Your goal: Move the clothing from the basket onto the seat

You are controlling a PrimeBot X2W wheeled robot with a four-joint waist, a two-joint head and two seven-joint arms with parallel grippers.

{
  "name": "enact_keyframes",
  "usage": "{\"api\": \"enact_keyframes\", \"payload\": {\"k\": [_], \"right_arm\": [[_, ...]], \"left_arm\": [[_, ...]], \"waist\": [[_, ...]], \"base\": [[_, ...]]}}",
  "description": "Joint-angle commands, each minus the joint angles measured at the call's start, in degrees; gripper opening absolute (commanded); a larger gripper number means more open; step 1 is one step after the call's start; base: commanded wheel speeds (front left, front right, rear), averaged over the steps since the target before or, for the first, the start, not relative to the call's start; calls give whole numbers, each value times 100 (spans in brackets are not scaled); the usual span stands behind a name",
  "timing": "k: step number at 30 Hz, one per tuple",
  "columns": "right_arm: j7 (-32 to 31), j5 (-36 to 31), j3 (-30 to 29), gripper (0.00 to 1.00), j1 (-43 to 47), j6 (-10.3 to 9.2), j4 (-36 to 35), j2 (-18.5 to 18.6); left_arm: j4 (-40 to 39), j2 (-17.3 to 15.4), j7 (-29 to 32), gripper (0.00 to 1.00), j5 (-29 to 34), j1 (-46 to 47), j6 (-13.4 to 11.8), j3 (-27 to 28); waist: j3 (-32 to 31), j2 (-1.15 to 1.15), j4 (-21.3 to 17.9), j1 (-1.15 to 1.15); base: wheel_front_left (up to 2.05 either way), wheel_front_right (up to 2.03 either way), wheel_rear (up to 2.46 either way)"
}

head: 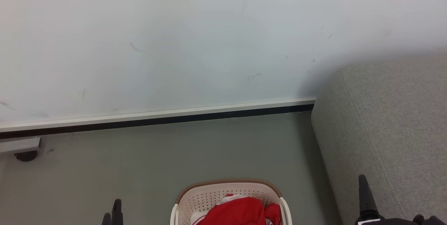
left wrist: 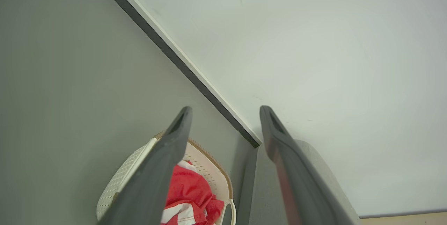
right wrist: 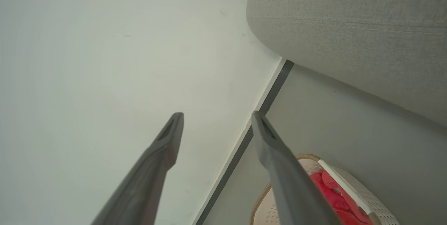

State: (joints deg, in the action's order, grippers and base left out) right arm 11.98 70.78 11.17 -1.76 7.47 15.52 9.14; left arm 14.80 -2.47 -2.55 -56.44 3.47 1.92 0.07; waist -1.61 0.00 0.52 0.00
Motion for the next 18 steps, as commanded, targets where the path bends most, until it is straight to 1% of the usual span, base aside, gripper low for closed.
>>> {"api": "enact_keyframes", "payload": {"k": [1,3,7,12,18], "right_arm": [[10,-329,19,100,-115,1,-16,-10],[-10,-425,34,100,-122,2,-2,-18],[-94,-910,96,100,-148,2,38,6],[-201,-1534,104,100,-151,2,56,-8],[-366,-2175,98,100,-125,2,22,-67]], "left_arm": [[-148,-52,-80,100,348,-11,12,-24],[-193,-53,-97,100,461,-13,29,-35],[-272,-59,-181,100,897,-54,42,-59],[-280,-58,-281,100,1295,-83,54,-90],[-181,-105,-389,100,1905,-96,-25,-188]], "waist": [[-4,0,6,0],[-6,0,9,0],[-18,0,18,0],[-37,0,18,0],[-47,0,30,0]], "base": [[0,0,0],[0,0,0],[0,0,0],[0,0,0],[0,0,0]]}}
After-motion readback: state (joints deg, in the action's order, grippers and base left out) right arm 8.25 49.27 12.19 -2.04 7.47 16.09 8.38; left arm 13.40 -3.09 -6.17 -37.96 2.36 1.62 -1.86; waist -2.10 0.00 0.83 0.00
